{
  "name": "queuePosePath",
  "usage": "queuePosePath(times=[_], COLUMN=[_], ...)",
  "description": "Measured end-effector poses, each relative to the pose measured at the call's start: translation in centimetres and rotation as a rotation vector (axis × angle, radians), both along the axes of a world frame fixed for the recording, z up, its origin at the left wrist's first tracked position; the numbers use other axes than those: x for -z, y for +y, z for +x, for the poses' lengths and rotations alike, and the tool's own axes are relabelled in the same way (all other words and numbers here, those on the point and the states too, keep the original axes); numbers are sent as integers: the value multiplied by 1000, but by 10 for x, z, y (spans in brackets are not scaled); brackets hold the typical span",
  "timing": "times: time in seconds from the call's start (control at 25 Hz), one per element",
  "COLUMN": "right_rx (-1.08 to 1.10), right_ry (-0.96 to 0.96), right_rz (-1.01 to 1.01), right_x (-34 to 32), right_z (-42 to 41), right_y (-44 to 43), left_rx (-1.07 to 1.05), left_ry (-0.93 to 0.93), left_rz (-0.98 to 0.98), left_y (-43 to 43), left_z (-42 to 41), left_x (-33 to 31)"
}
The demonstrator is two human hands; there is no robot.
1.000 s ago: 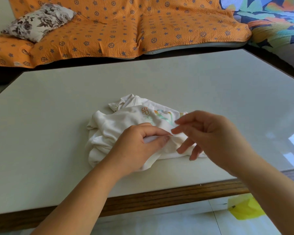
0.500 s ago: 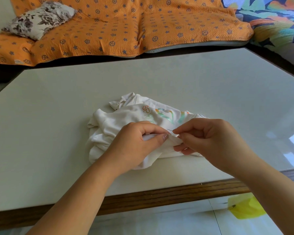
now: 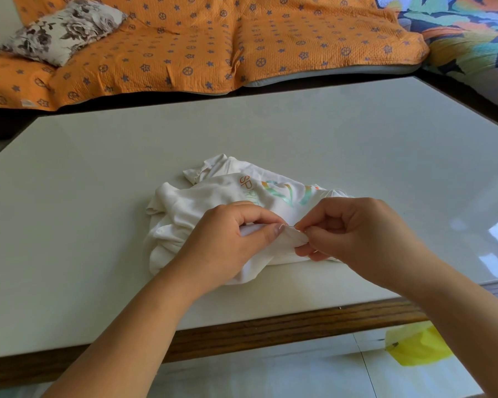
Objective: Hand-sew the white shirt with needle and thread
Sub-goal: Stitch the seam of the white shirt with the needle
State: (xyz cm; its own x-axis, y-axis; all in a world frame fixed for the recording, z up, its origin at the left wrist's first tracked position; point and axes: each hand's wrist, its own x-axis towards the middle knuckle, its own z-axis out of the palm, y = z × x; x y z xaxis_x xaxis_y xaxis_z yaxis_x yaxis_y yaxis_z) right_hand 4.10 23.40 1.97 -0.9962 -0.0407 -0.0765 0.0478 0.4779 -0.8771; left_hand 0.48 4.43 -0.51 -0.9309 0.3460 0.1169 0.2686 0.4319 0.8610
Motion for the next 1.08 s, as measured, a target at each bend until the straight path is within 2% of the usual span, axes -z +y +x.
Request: queuePosePath(times=[0.2,0.64,0.88,1.08], right_rx=[-11,-75,-139,-137], right_ry=[-17,-82,-159,-156], right_rz=[-8,-84,-242,-312], right_x=[-1,1,0,7], right_z=[0,-4,-6,-7], right_y=[2,5,6,1], left_rx=[18,68,83,68], left_ry=[-8,-176,-380,-458], left_rz=[3,63,260,365], left_y=[0,-2,-4,-1], left_z=[0,-2,-6,-6], left_x=[-1,-3,-1,3])
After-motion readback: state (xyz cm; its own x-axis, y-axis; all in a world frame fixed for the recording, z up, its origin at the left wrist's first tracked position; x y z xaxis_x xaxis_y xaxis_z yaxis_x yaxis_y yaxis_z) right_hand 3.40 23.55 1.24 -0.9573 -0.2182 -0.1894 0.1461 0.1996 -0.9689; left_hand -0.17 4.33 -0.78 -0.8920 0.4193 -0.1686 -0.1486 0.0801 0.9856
